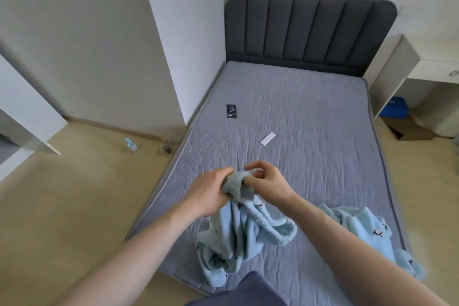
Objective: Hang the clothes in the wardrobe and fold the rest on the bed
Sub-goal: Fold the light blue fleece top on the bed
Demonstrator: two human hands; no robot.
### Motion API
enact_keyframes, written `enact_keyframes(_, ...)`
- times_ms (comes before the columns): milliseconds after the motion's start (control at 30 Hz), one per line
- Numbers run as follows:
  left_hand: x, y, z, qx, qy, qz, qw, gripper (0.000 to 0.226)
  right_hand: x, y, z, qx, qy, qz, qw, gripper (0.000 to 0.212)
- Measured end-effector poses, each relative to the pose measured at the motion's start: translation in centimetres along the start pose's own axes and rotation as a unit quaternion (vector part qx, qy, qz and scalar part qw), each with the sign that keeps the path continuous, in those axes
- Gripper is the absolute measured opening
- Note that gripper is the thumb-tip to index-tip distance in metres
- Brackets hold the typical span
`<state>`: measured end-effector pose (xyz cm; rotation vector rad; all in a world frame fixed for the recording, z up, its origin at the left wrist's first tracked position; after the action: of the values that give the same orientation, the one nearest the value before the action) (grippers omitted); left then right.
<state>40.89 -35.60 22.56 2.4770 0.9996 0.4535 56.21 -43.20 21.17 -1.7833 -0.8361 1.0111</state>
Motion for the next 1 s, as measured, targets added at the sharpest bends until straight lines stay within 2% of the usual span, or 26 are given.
enact_keyframes(67, -0.6, -0.3, 0.7, -0.019, -0.001, -0.004, 1.000, 0.022, -0.2, 2.5, -1.3, -0.005, -0.035, 0.020, 0.999, 0.037)
enact_keyframes(200, -0.6, 0.6, 0.4, -0.132, 0.004, -0.020, 0.991, 0.016, -2.0, 8.1, -2.5, -0.234, -0.122, 0.011, 0.964, 0.078)
enact_keyframes(267, -0.2, 1.3, -0.1, -0.182, 0.006, -0.016, 0.983, 0.016, -2.6, 10.5, -2.3, -0.290, -0.128, 0.027, 0.948, 0.100)
enact_keyframes(333, 0.1, 1.9, -0.7, -0.212, 0.014, -0.019, 0.977, 0.023, -2.5, 12.0, -1.7, -0.295, -0.102, 0.036, 0.949, 0.109)
enact_keyframes(400, 0.4, 2.0, -1.3, -0.240, 0.040, -0.036, 0.969, 0.033, -2.0, 12.9, -0.9, -0.273, -0.068, 0.042, 0.959, 0.094)
enact_keyframes(500, 0.5, 0.8, -2.2, -0.263, 0.098, -0.070, 0.957, 0.034, -1.5, 14.5, 0.1, -0.269, -0.042, 0.045, 0.961, 0.035)
enact_keyframes(533, 0.3, -0.1, -2.4, -0.254, 0.112, -0.090, 0.956, 0.034, -1.5, 15.0, 0.0, -0.263, -0.029, 0.053, 0.963, 0.021)
enact_keyframes(633, -0.7, -4.1, -2.8, -0.207, 0.128, -0.149, 0.958, 0.040, -1.2, 16.3, -1.2, -0.268, 0.016, 0.086, 0.960, 0.010)
enact_keyframes(767, -2.6, -10.9, -1.7, -0.236, 0.061, -0.241, 0.939, 0.036, 0.3, 16.7, -3.7, -0.297, 0.045, 0.078, 0.951, 0.012)
enact_keyframes(900, -3.4, -17.6, -0.2, -0.129, -0.053, -0.287, 0.948, 0.038, 2.3, 15.8, -4.5, -0.312, 0.030, 0.073, 0.947, 0.012)
enact_keyframes(1000, -2.8, -21.0, 0.0, -0.020, -0.178, -0.296, 0.938, 0.055, 4.4, 14.0, -3.8, -0.339, 0.011, 0.071, 0.938, 0.011)
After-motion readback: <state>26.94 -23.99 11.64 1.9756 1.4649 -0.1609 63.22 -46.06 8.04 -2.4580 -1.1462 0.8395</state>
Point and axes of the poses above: each hand's wrist, its own x-axis towards the middle knuckle, its own z-axis out of the palm, y = z × x, the point moved 6 cm from there along x, towards the middle knuckle, and after that the axes turned 8 degrees about y, right-handed, at the moved point
